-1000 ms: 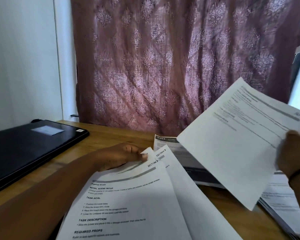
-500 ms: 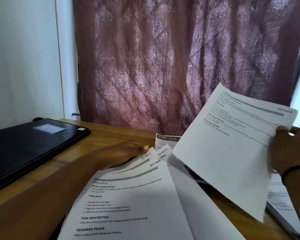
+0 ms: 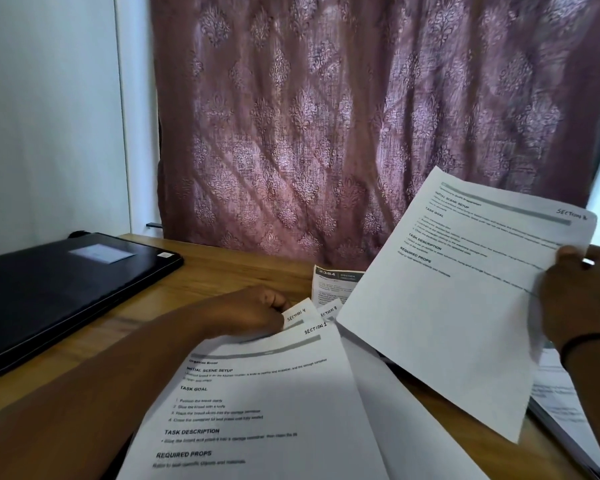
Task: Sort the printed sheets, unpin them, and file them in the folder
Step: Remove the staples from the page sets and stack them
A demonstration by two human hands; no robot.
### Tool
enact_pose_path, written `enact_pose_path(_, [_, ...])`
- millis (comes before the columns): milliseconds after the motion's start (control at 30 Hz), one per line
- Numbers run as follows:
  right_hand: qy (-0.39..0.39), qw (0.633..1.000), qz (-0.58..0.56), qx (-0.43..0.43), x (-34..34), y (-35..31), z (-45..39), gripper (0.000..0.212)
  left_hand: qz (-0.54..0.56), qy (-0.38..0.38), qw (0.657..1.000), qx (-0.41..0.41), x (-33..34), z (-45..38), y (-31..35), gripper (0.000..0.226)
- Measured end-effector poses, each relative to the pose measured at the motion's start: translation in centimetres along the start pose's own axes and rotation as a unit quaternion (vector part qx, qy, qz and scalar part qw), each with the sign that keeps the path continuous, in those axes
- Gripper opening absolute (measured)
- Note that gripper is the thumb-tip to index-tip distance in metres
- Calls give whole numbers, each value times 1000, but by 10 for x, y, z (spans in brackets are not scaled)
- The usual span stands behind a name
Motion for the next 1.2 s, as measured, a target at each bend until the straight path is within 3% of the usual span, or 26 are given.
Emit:
enact_pose_path(100, [-11,1000,11,-10,-1,2,-2,41,52,14,999,1,-1,0,-1,34])
enact_pose_path(233, [-22,999,29,-18,-1,-9,7,41,139,3,990,3,-4,-1,-6,59])
enact_pose_path(367, [-29,999,17,-29,-3,-9,7,41,192,-49,980,-19,-6,0,-7,31])
enact_pose_path(567, [-30,999,23,-37,-5,-11,8,39,182,-99,977,-55,-10,10,2,53])
enact_pose_path(767, [-25,999,-9,-44,-3,-17,15,42,173,-160,971,-47,-12,12,3,50])
enact_pose_path(867, [-2,997,-65,-34,-1,-14,4,27,163,-183,968,-48,-11,13,6,50])
enact_pose_path(1000, [-1,994,-87,-67,0,-26,16,30,167,-189,966,-52,-10,14,8,50])
enact_pose_path(1067, [-5,993,-76,-85,-2,-42,35,19,176,-190,964,-58,-10,15,9,51])
enact_pose_path(1200, [-41,986,-44,-155,4,-53,63,18,173,-189,965,-54,-10,17,12,48])
Point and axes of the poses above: each hand's wrist, its own z-axis away from the middle knuckle, its own x-axis out of the palm, y = z × x, the point moved 1 cm from there along -z, towards the middle knuckle, and after that the axes turned 9 degrees about x, right-handed, at the moved point
